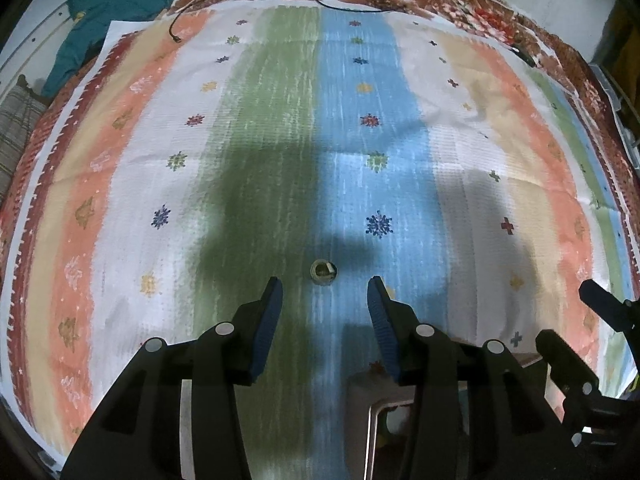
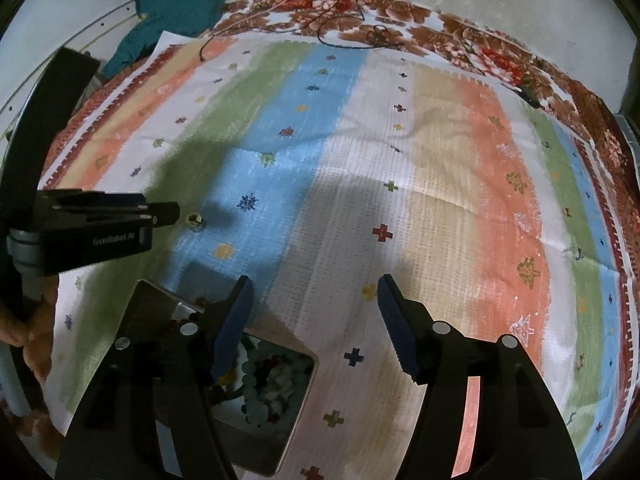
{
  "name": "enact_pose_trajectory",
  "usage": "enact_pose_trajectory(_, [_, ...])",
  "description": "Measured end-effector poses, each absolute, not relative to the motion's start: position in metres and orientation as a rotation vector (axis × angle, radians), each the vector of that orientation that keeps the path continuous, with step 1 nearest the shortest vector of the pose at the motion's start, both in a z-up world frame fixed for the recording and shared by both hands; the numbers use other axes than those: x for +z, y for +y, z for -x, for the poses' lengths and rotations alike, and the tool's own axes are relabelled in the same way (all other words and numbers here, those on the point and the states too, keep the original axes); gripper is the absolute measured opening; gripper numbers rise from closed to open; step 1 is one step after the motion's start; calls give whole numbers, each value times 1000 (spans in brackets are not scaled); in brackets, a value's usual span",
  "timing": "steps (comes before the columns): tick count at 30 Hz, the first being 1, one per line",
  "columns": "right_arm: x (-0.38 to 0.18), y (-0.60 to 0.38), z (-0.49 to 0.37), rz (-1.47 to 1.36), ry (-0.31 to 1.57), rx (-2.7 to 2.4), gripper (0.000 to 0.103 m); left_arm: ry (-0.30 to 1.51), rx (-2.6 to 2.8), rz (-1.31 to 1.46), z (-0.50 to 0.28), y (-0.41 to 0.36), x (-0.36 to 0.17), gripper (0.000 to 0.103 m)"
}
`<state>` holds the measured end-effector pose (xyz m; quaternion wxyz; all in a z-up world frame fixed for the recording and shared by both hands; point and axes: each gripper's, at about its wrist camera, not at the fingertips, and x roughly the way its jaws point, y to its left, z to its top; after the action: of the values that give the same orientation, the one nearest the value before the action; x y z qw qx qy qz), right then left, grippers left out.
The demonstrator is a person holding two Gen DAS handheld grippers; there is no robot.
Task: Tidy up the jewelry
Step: 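Move the left gripper to the small gold charm on the sheet and grasp it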
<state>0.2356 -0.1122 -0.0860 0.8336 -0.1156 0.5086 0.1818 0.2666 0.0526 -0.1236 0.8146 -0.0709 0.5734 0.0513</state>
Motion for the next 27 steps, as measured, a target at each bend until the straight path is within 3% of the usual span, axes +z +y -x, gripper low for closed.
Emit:
enact_pose_trajectory(16, [-101,-109,-257,250,1095,376,64,1276,108,153,-286,60,-151,44])
enact_pose_trajectory(20, [-105,-107,-261,267,1101,379,64,1283,95,147,-290,57,-155,39])
enact_pose_trajectory(27, [-109,-108,-263,270,1109,380,64,1312,84,140,-295,55,-168,20])
